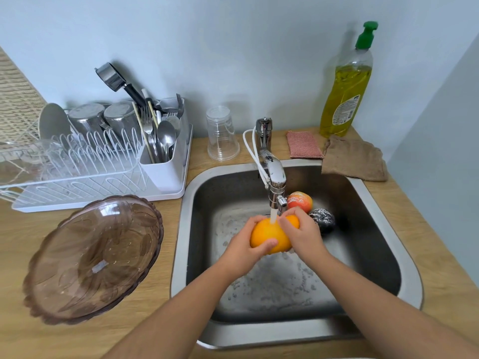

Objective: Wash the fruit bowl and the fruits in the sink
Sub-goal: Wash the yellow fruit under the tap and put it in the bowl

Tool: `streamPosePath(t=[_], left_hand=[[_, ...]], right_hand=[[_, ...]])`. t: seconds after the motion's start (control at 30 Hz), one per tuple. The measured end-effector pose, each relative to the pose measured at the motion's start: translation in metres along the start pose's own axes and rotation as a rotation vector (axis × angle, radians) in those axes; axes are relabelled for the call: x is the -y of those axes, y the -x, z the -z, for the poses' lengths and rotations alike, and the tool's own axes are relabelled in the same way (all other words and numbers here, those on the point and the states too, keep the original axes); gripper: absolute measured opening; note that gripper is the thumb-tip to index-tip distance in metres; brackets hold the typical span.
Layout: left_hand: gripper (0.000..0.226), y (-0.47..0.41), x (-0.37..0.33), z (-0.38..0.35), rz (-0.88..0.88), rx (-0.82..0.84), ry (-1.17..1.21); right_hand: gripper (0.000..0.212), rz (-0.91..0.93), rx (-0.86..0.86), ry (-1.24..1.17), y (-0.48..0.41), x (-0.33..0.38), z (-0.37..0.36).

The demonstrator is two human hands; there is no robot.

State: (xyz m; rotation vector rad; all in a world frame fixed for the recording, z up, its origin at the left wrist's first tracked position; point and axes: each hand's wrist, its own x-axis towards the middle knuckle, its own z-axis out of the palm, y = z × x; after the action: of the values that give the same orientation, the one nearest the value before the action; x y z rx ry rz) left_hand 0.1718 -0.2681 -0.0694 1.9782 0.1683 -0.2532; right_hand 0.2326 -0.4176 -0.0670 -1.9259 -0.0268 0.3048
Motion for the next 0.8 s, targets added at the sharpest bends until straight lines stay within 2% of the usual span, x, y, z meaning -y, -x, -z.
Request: streamPosePath(t=[0.07, 0.13, 0.33, 0.43, 0.5, 0.57, 0.67, 0.73, 0.8], left_hand=[[0.059, 0.002, 0.003, -0.003, -0.087, -0.04, -0.169], [0.059, 0.002, 0.003, -0.003, -0.126, -0.073, -0.17], [0.057, -0.001, -0.001, 0.009, 0.092, 0.055, 0.356], [0.049, -0.003, 0.0, 0.013, 0.197, 0.09, 0.601], [0.04, -0.003, -0.001, 0.011, 0.243, 0.083, 0.693], [0.03, -0.004, -0.002, 0.005, 0.246, 0.003, 0.649], [0.029, -0.008, -0.007, -0.005, 0.179, -0.144, 0.352], [0.028, -0.009, -0.009, -0.01, 0.095, -0.204, 0.179], [0.03, -0.007, -0.009, -0.009, 0.006, -0.173, 0.03]], right_hand=[[0.02, -0.244, 0.025, -0.09, -0.007, 0.003, 0.004], [0.025, -0.41, 0.085, -0.198, -0.009, 0.005, 0.007], [0.008, -0.039, 0.035, -0.189, -0.001, 0.005, 0.002], [0.01, -0.018, 0.041, -0.181, -0.002, 0.003, 0.004], [0.027, -0.075, 0.06, -0.164, -0.004, 0.002, 0.006], [0.033, -0.164, 0.144, -0.197, -0.003, 0.001, 0.007], [0.025, -0.263, 0.324, -0.304, 0.002, -0.004, 0.006], [0.026, -0.271, 0.35, -0.394, 0.004, -0.006, 0.008], [0.029, -0.25, 0.318, -0.458, 0.004, -0.005, 0.011]])
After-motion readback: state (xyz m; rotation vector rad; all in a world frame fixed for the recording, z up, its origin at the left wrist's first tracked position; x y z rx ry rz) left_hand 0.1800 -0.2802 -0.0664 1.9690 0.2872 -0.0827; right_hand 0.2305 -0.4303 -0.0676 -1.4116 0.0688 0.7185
